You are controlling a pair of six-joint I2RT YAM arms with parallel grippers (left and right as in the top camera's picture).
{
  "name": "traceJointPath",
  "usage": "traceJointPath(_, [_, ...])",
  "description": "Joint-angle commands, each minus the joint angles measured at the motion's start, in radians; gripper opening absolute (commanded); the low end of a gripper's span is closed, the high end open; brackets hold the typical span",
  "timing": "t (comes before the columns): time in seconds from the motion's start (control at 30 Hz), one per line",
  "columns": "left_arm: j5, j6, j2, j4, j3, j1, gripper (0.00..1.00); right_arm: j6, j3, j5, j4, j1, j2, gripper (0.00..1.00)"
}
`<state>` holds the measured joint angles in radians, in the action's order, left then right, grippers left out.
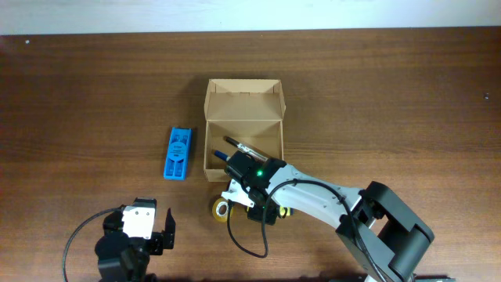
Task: Pack container
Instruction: 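Move the right gripper to the yellow highlighter and grasp it, then lift the yellow highlighter and place it into the box with the right gripper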
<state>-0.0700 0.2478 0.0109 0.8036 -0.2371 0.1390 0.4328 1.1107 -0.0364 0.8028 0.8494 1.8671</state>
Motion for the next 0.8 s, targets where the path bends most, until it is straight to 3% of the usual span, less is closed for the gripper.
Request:
traceJointPath(0.0, [0.007, 0.019, -0.006, 0.0, 0.007, 0.006, 1.0, -0.023, -0.019, -0.077, 0.005, 0.003, 0.008, 0.31])
traceJointPath(0.2, [0.007, 0.019, -0.006, 0.0, 0.007, 0.006, 1.0, -0.057, -0.018, -0.118, 0.025, 0.017, 0.006, 0.28])
traceJointPath(0.5, [0.007, 0.019, -0.006, 0.0, 0.007, 0.006, 1.0, -0.101, -0.018, -0.122, 0.027, 0.099, 0.005, 0.11])
traceJointPath(0.77, [0.007, 0.019, -0.006, 0.0, 0.007, 0.006, 1.0, -0.162, 0.014, -0.122, 0.055, 0.114, -0.013, 0.1])
